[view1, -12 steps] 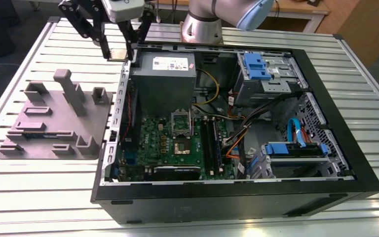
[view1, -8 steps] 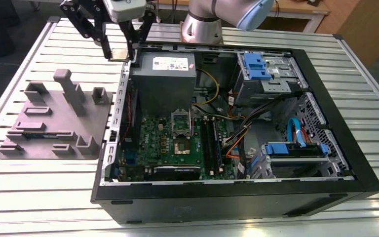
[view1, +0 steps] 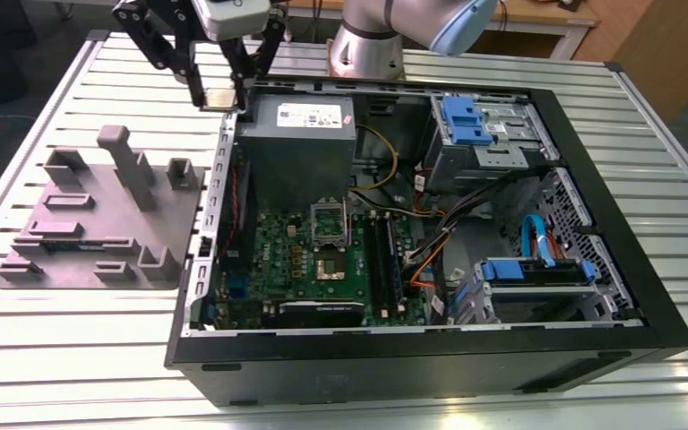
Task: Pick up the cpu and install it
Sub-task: 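Pick up the cpu and move it towards the insertion slot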
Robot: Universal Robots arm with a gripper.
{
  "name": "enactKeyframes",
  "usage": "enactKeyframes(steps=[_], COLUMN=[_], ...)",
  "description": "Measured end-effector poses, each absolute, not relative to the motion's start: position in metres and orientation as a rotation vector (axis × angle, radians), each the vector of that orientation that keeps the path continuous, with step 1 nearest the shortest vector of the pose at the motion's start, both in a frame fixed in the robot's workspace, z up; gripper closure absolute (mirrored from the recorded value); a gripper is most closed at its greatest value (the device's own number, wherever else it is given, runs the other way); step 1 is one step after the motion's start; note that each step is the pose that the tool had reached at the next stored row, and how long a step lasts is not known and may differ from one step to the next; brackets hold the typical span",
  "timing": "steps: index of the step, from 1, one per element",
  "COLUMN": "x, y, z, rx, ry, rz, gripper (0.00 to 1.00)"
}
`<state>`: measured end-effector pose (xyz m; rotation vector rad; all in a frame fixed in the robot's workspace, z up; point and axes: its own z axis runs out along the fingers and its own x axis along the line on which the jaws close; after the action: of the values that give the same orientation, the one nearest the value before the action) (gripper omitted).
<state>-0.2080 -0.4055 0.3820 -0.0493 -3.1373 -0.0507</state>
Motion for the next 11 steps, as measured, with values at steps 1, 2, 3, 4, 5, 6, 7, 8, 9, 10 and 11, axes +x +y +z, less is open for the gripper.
enactKeyframes(steps=[1, 2, 3, 4, 5, 6, 7, 8, 9, 10, 11], x=[-0.2077, -0.2073, -0.2069, -0.2065, -0.2062, -0.2058, -0.2054, -0.2050, -0.2047, -0.2043, -0.2039], y=[-0.4055, -0.4055, -0.4055, -0.4055, -0.4055, -0.4055, -0.4055, -0.4055, -0.4055, -0.4055, -0.4055], z=[0.3820, 0.3820, 0.3820, 0.3820, 0.3820, 0.3820, 0.3820, 0.3820, 0.3820, 0.3820, 0.3820], rx=[-0.049, -0.049, -0.049, -0.049, -0.049, -0.049, -0.049, -0.049, -0.049, -0.049, -0.049], ry=[-3.137, -3.137, -3.137, -3.137, -3.137, -3.137, -3.137, -3.137, -3.137, -3.137, -3.137], rz=[-0.051, -0.051, -0.051, -0.051, -0.051, -0.051, -0.051, -0.051, -0.051, -0.051, -0.051], gripper=[0.53, 0.53, 0.53, 0.53, 0.53, 0.53, 0.53, 0.53, 0.53, 0.53, 0.53])
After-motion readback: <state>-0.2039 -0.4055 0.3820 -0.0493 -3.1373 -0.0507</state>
